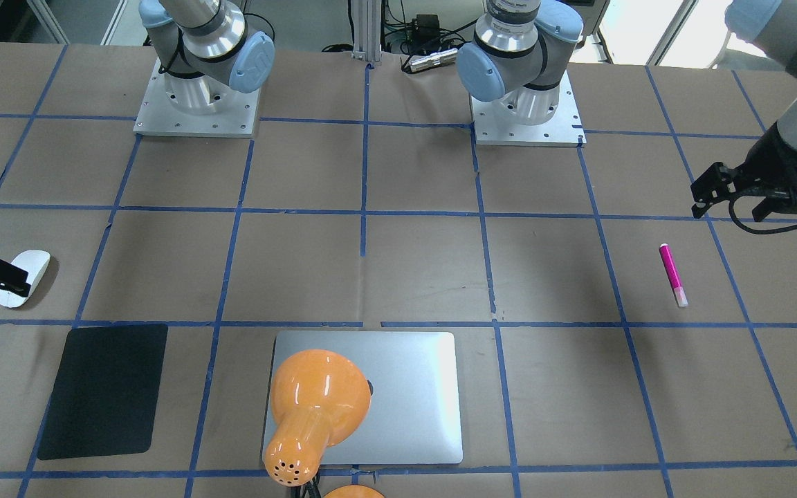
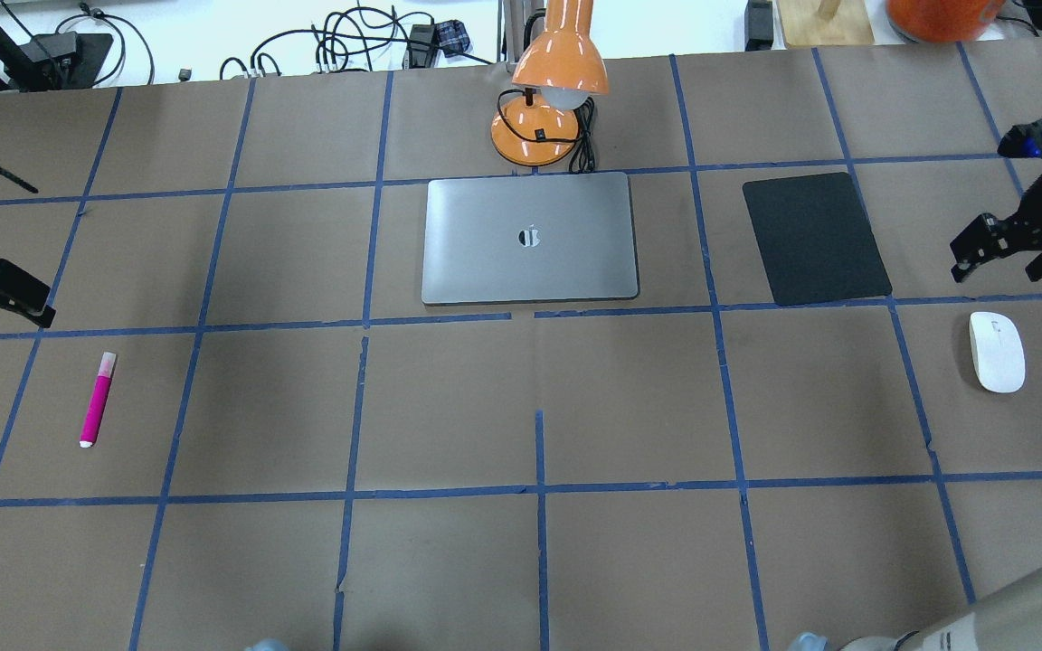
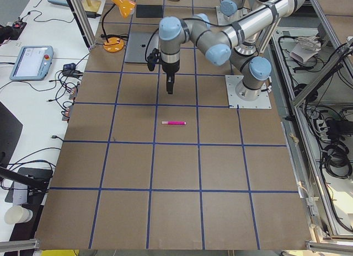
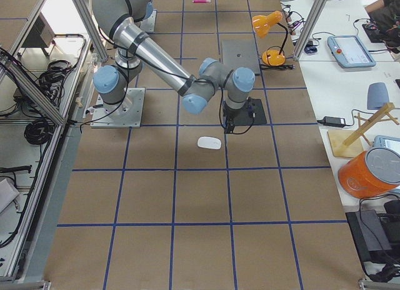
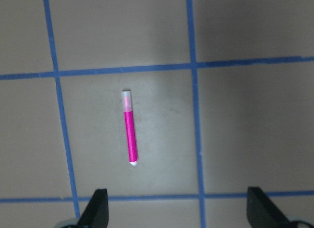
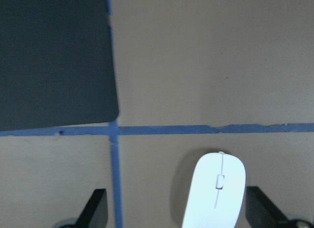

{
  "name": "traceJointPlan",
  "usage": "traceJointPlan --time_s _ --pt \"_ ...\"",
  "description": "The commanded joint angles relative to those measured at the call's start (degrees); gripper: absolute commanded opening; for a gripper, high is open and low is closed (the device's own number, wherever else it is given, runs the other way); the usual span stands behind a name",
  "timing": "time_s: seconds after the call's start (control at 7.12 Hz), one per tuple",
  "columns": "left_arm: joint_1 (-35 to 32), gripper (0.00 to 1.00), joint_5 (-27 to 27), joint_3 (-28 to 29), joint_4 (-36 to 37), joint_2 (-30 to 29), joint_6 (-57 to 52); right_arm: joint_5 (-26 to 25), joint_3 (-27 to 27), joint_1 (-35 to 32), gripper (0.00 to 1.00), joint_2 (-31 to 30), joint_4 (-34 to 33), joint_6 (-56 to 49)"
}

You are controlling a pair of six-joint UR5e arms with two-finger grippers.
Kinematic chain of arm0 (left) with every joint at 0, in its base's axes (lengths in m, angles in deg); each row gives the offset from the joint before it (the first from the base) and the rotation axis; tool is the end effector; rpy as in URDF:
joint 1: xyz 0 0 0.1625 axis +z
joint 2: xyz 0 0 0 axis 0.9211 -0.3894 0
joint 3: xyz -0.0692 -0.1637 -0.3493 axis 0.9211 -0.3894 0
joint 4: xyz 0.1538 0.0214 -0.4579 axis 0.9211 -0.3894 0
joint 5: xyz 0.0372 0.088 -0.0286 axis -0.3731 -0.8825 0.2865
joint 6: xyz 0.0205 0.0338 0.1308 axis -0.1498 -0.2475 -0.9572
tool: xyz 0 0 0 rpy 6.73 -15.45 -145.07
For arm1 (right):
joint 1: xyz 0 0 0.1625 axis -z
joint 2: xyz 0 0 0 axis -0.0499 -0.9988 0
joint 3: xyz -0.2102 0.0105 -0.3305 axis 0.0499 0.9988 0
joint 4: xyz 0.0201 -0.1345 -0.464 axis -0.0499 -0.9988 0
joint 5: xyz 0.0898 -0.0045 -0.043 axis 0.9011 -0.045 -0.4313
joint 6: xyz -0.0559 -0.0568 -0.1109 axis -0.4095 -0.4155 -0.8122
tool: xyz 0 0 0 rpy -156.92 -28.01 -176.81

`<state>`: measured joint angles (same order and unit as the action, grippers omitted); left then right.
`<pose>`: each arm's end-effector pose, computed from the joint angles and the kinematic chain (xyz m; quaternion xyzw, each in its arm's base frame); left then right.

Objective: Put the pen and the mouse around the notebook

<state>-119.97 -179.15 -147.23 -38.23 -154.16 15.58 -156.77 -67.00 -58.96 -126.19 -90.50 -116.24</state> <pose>0.2276 -0.5156 0.2539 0.0555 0.9978 -0.0162 0.0313 -0.2376 -0.5816 0.1226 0.0141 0.9988 0.0471 0.0037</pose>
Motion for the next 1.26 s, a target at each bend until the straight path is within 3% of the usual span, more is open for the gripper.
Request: traceJointPlan --time_s 0.0,0.42,0.56,0.7,0.84,0.98,1.12 --pt "3.8 1.00 1.9 -10.2 20.5 -8.9 -5.7 -1.2 -4.8 3.1 1.00 1.6 -5.6 -1.7" --pt "4.4 0.94 1.9 -10.3 27.4 -17.4 -5.7 -3.6 -6.6 3.1 1.00 1.4 -5.2 -0.3" --pt "4.4 0.73 1.9 -10.4 27.6 -17.9 -5.6 -3.5 -6.7 3.1 1.00 1.7 -5.4 -0.3" --pt "4.3 0.31 1.9 -10.3 27.6 -17.9 -5.7 -3.6 -6.7 3.1 0.80 1.8 -5.3 -0.3" --pt "4.3 0.07 1.9 -10.3 27.6 -17.9 -5.7 -3.5 -6.7 3.1 0.28 2.1 -5.2 -0.3" --pt "4.3 0.00 1.9 -10.4 27.6 -17.9 -5.7 -3.4 -6.6 3.1 0.09 2.2 -5.0 -0.3" --pt "4.3 0.00 2.0 -10.4 27.5 -17.9 -5.7 -3.4 -5.4 2.6 0.02 1.1 -3.0 0.0"
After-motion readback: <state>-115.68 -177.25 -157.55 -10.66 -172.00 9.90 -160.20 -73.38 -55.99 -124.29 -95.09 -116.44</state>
